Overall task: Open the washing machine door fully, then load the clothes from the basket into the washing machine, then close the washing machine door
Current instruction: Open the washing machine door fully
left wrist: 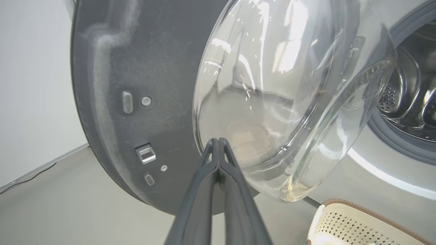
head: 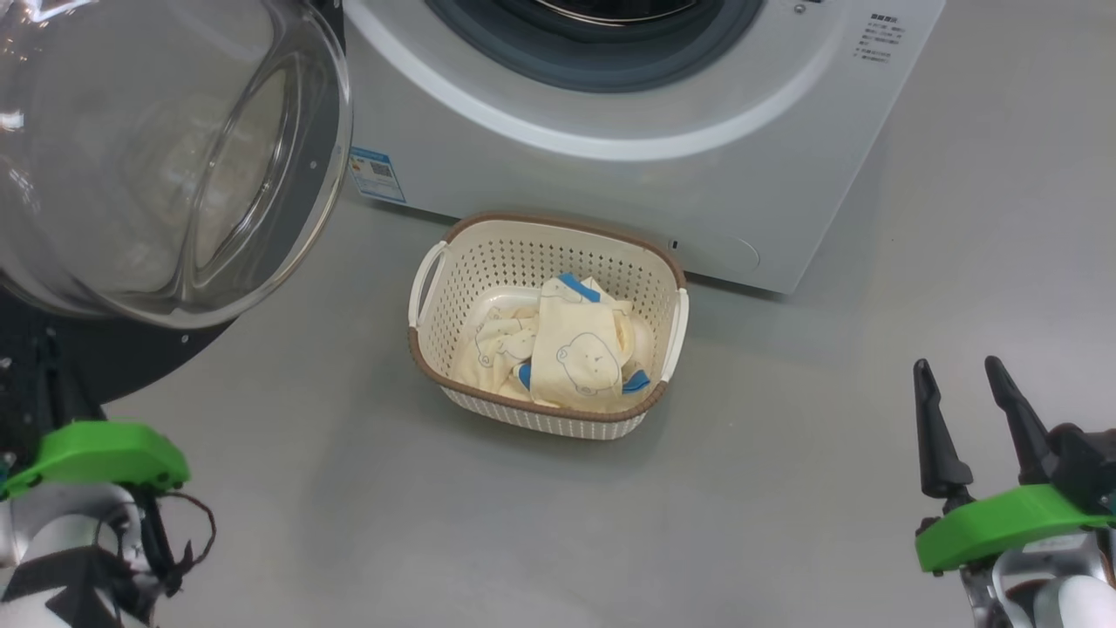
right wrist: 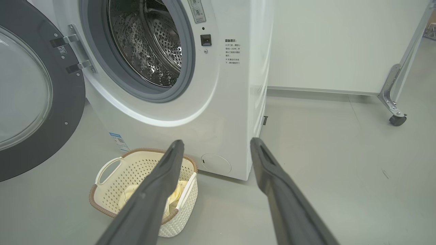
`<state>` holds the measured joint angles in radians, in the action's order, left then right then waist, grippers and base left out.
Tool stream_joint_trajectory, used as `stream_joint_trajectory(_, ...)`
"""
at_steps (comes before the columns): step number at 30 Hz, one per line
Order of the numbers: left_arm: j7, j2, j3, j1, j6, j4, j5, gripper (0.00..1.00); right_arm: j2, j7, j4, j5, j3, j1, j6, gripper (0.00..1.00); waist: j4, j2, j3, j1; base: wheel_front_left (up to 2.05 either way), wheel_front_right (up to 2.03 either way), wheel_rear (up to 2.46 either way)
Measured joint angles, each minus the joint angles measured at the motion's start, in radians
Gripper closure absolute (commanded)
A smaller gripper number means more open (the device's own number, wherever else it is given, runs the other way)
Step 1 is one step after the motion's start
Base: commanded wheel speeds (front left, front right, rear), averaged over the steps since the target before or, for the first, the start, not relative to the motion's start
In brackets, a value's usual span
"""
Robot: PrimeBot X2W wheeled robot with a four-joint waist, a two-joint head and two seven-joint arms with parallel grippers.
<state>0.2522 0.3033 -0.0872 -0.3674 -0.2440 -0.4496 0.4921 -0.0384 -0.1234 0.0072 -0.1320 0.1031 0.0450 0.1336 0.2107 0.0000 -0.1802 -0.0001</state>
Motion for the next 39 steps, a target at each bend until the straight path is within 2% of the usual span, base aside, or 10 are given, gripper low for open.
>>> stream_joint_trajectory(8,-0.001,-0.026,-0.076,0.141,0.000,0.169,-0.059,1.00,0.000,0.000,0.007,0.000,-0.001,0.010,0.000,0.00,-0.005,0.0000,0.028,0.0000,0.00,0.00,0.00)
stream_joint_trajectory(10,-0.008,-0.031,-0.094,0.163,0.000,0.211,-0.063,0.80,0.000,0.000,0.009,0.000,-0.003,0.011,0.000,0.00,-0.009,0.0000,0.033,0.0000,0.00,0.00,0.00)
stream_joint_trajectory(12,-0.023,-0.030,-0.112,0.178,0.000,0.247,-0.065,0.29,0.000,0.000,0.009,0.000,-0.006,0.011,0.000,0.00,-0.015,0.0000,0.036,0.0000,0.00,0.00,0.00)
stream_joint_trajectory(14,-0.035,-0.029,-0.129,0.189,0.000,0.278,-0.074,0.00,0.000,0.000,0.009,0.000,-0.009,0.011,0.000,0.00,-0.021,0.0000,0.036,0.0000,0.00,0.00,0.00)
stream_joint_trajectory(25,-0.077,-0.032,-0.220,0.207,0.002,0.351,-0.105,0.00,0.000,0.000,0.009,0.006,-0.031,0.010,0.000,0.00,-0.082,0.0000,0.036,0.0000,0.00,0.00,0.00)
stream_joint_trajectory(39,-0.076,-0.065,-0.261,0.201,0.005,0.275,-0.103,0.00,0.000,-0.006,0.014,0.046,-0.087,0.006,0.000,0.00,-0.205,0.0000,0.051,0.0000,0.00,0.00,0.00)
